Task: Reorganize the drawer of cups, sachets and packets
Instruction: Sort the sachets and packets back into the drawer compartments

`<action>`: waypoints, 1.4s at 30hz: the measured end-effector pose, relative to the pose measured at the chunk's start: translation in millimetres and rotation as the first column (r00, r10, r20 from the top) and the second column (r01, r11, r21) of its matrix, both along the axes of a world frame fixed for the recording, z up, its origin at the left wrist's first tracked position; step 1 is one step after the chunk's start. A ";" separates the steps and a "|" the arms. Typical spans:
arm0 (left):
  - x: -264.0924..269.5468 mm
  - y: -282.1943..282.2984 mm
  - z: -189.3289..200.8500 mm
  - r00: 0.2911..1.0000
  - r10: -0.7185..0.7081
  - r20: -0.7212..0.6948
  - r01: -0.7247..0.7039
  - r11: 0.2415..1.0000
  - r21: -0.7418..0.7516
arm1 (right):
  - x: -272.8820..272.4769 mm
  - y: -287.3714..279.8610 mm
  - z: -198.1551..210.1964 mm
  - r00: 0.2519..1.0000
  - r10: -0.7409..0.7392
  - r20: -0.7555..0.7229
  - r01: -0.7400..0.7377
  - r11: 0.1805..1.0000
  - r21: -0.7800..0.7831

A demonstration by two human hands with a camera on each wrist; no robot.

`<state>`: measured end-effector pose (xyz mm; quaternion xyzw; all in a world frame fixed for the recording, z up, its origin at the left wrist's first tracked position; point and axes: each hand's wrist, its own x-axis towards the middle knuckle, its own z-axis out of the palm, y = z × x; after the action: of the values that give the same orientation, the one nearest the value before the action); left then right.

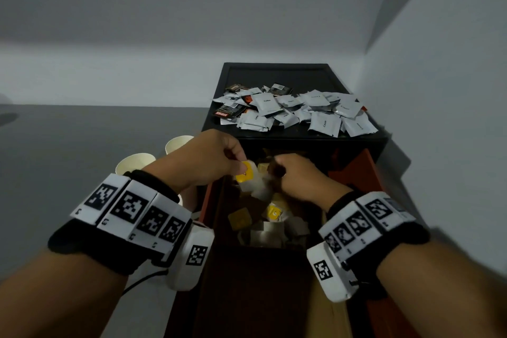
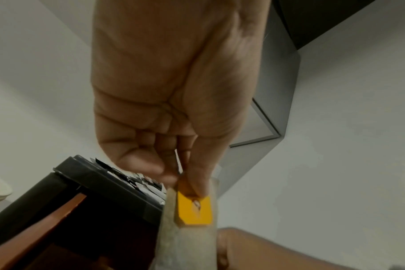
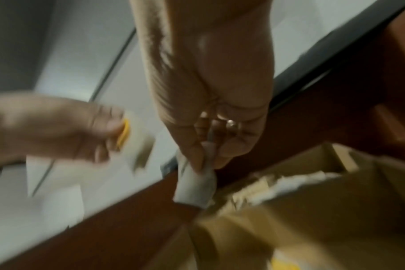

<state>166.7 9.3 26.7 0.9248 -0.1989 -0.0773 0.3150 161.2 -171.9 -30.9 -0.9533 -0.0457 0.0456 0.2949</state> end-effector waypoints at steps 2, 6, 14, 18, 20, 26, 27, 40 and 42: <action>-2.7 -2.8 1.5 0.998 -0.069 0.001 0.069 0.996 0.059 | -2.8 -5.1 11.5 1.000 0.017 0.002 -0.017 0.996 0.090; -3.6 -8.5 2.8 0.988 -0.155 -0.010 0.156 0.983 0.099 | -8.9 -3.8 25.7 0.997 0.011 0.081 -0.027 0.979 0.204; 1.1 -12.9 0.0 0.993 -0.077 0.095 0.079 0.997 -0.024 | -12.5 9.8 29.1 0.986 0.084 0.142 -0.110 0.977 0.185; 1.5 -9.3 -1.2 0.995 -0.048 0.089 0.046 0.999 0.026 | -6.3 10.7 29.7 0.985 0.105 0.139 -0.141 0.949 0.283; 2.2 -6.0 -1.8 0.993 -0.047 0.112 0.038 0.996 0.081 | -3.8 11.2 31.0 0.981 0.138 0.133 -0.174 0.934 0.311; 8.4 0.1 -3.5 0.994 -0.093 0.060 0.081 0.983 0.166 | -1.2 12.9 29.9 0.979 0.173 -0.108 -0.096 0.858 0.505; 9.6 0.0 -4.9 0.994 -0.096 0.046 0.087 0.982 0.167 | -0.8 10.5 28.4 0.972 0.159 -0.173 -0.061 0.884 0.464; -1.2 1.1 -6.1 0.998 -0.041 -0.042 0.042 0.998 0.041 | 8.1 27.5 -4.2 0.864 0.334 -0.376 -0.403 0.907 -0.120; -7.3 5.1 -4.5 0.999 -0.019 -0.033 0.021 0.998 0.057 | 13.4 21.0 3.0 0.901 0.335 -0.276 -0.335 0.941 0.049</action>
<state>159.4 14.4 22.3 0.9300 -0.2009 -0.1011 0.2907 174.5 -150.9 -27.8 -0.9150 -0.1666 0.2303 0.2863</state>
